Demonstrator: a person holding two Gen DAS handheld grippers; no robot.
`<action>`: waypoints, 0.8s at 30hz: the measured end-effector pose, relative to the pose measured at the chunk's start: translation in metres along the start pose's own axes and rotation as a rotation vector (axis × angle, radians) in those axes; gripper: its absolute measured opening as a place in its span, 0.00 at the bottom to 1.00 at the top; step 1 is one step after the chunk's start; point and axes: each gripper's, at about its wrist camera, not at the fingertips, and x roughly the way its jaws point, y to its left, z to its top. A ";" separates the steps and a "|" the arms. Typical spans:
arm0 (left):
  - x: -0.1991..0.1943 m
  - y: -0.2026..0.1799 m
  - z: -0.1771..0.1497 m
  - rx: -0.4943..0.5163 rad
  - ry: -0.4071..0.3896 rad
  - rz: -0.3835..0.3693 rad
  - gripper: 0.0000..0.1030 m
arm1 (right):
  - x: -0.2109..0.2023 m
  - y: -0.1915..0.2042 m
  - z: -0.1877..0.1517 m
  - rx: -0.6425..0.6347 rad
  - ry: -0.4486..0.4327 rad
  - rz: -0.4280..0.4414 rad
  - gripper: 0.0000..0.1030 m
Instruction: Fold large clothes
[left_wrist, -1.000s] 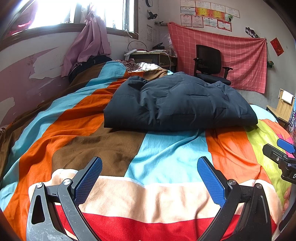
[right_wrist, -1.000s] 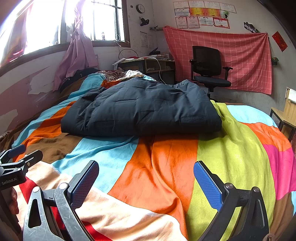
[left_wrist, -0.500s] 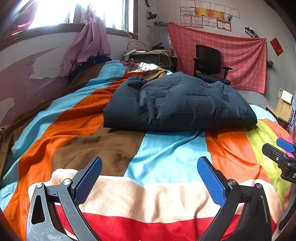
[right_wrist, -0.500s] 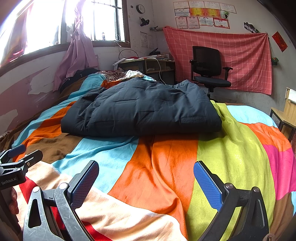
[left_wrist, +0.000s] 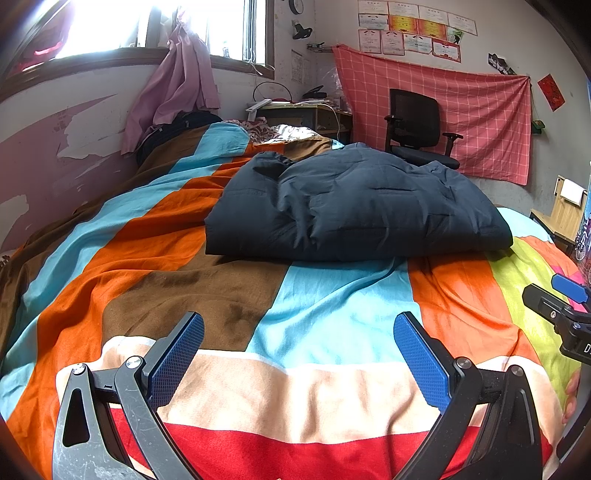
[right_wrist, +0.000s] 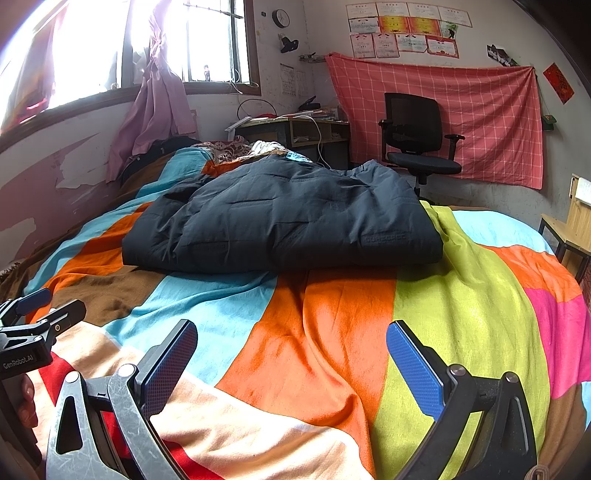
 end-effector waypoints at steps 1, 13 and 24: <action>0.000 0.000 -0.001 -0.001 -0.001 -0.001 0.98 | 0.000 0.000 0.000 0.000 0.000 0.000 1.00; 0.001 0.000 0.001 -0.004 0.003 -0.005 0.98 | 0.000 -0.001 0.000 0.000 -0.001 0.000 1.00; 0.001 -0.001 0.003 -0.005 0.008 -0.009 0.98 | 0.000 -0.001 -0.001 -0.001 -0.002 0.000 1.00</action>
